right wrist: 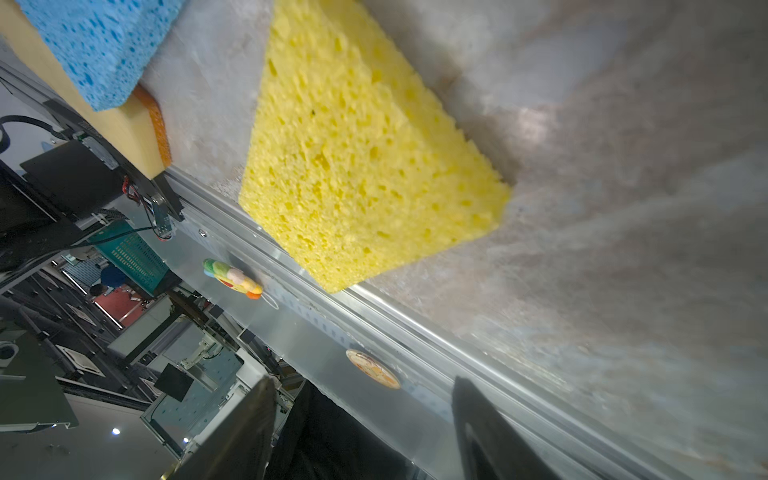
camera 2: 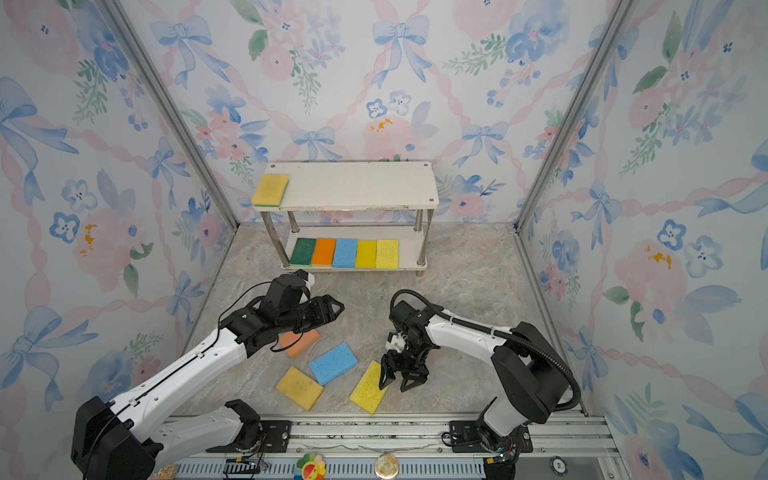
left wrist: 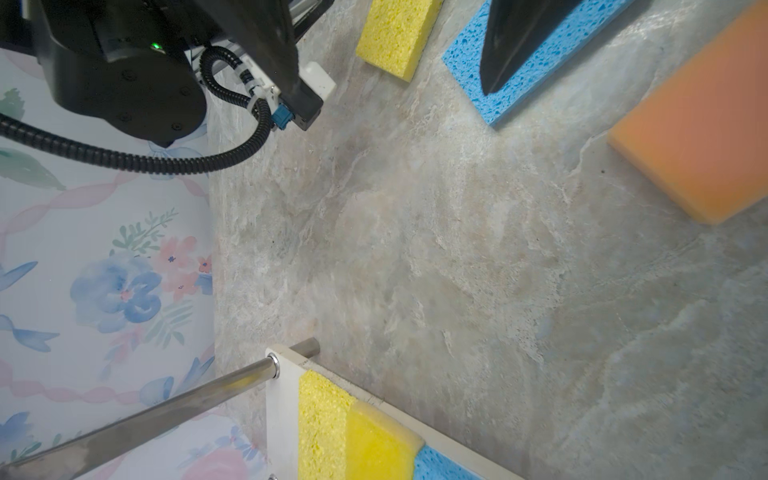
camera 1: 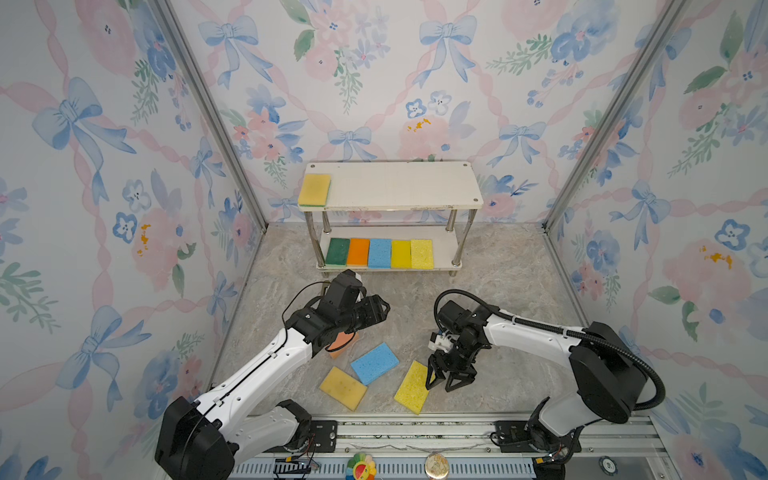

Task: Place and organize the cleaning sponges onto the shelf
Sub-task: 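Lower the right gripper to the yellow sponge on the table while the left gripper lowers, then grasp the yellow cellulose sponge with the right gripper and lift it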

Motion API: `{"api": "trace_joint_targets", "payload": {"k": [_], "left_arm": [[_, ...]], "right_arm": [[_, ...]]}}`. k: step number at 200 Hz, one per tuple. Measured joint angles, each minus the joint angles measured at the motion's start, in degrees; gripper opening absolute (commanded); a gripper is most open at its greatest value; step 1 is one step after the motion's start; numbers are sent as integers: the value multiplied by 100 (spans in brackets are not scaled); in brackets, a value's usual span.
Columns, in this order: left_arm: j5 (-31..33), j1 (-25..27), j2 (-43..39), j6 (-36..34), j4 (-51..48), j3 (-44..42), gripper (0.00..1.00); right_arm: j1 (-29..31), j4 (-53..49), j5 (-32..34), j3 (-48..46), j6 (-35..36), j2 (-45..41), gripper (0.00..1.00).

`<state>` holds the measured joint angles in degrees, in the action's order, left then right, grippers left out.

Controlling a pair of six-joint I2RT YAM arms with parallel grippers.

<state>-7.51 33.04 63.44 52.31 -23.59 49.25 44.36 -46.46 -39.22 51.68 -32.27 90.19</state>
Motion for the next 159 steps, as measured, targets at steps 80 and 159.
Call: {"api": "trace_joint_targets", "payload": {"k": [80, 159], "left_arm": [[-4, 0, -367, 50, 127, -179, 71], [-24, -70, -741, 155, 127, -514, 71]], "right_arm": [[0, 621, -15, -4, -398, 848, 61], [-120, 610, 422, 549, -428, 1106, 49]]}}
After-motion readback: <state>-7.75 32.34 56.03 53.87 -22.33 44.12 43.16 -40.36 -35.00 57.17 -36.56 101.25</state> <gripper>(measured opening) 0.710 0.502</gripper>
